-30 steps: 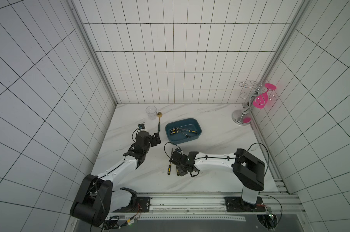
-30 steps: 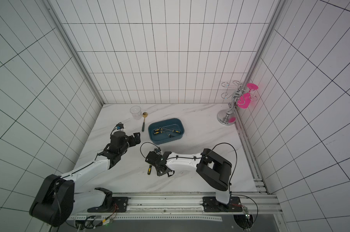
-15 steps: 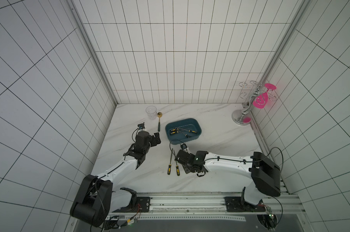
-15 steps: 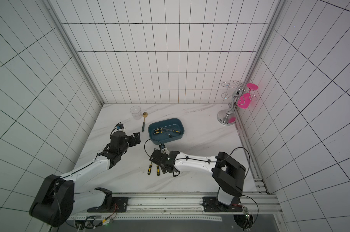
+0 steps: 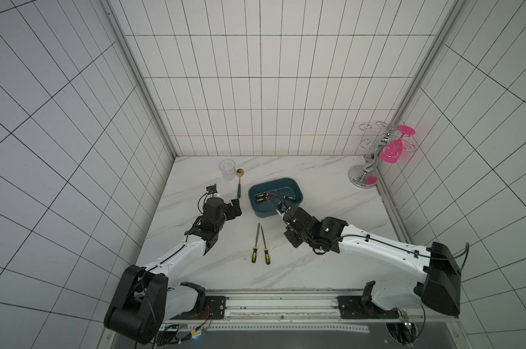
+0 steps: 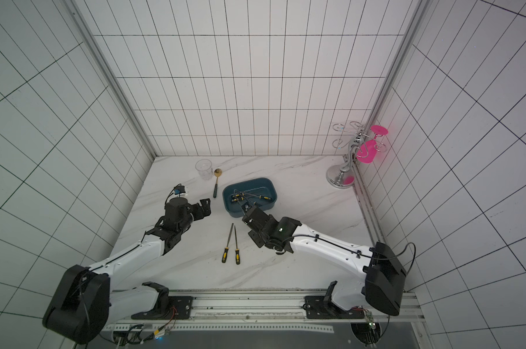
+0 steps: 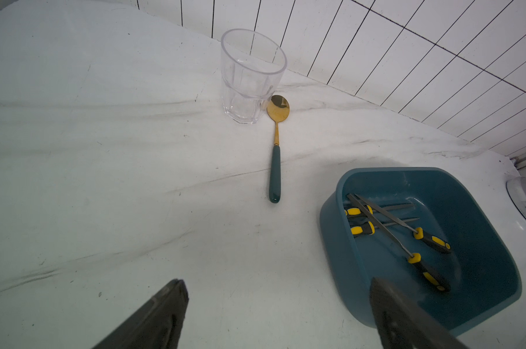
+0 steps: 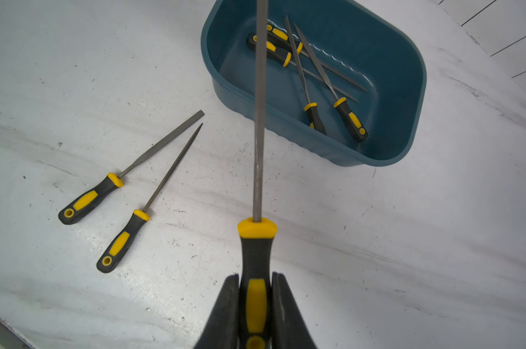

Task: Put the file tool into the storage box
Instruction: Place the file tool in the storage box.

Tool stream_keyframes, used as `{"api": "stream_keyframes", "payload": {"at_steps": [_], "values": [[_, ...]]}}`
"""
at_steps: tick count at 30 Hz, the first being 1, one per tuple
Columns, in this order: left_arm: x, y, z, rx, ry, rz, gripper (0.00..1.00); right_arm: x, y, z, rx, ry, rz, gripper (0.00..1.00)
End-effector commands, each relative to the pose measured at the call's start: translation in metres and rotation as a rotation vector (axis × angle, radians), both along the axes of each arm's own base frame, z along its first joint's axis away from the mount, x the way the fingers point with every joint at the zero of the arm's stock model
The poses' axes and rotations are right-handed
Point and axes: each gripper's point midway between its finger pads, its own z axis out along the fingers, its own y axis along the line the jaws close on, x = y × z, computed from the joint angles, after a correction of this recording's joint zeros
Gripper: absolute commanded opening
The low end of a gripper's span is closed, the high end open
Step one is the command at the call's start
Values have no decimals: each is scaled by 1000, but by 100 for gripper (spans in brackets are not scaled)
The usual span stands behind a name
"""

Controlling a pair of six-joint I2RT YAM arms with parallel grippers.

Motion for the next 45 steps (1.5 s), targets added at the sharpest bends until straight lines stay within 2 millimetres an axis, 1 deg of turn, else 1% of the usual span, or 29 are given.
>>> {"api": "stream_keyframes", "payload": {"at_steps": [1,3,5,8,12,14,18,24,27,29,32,34,37,39,40,42,45], "values": [[0,6,13,-13,-42,25,98,9,9,15,-5,-32,184,13],[0,7,14,-24,-45,26,98,17,10,18,-44,-48,234,13],[1,7,14,-27,-43,23,98,29,9,17,-91,-51,268,13],[0,7,14,-30,-43,22,98,44,8,9,-166,-42,323,12],[0,7,15,-35,-45,20,98,65,8,-3,-208,-27,373,8],[0,7,15,-36,-47,20,98,80,7,-7,-224,-23,371,6],[0,9,14,-35,-45,30,98,108,7,-14,-211,-26,351,8],[1,5,13,-56,-43,13,98,145,8,-45,-270,-17,338,9],[3,1,12,-61,-40,-3,98,157,9,-54,-314,-17,332,10],[4,2,12,-59,-35,2,98,162,11,-53,-326,-25,334,11],[5,-1,10,-69,-36,-6,98,166,18,-51,-316,-33,347,15],[7,-4,8,-68,-25,-21,98,169,20,-52,-313,-33,344,22],[6,-4,6,-64,-12,-25,98,170,19,-55,-323,-30,339,34],[5,-3,9,-62,-24,-20,98,170,17,-54,-328,-34,335,43],[5,-2,10,-61,-30,-16,98,171,17,-52,-330,-39,332,46],[4,-1,10,-58,-33,-11,98,172,15,-45,-327,-53,317,50],[4,-1,11,-60,-34,-15,98,171,14,-25,-289,-86,286,52]]}}
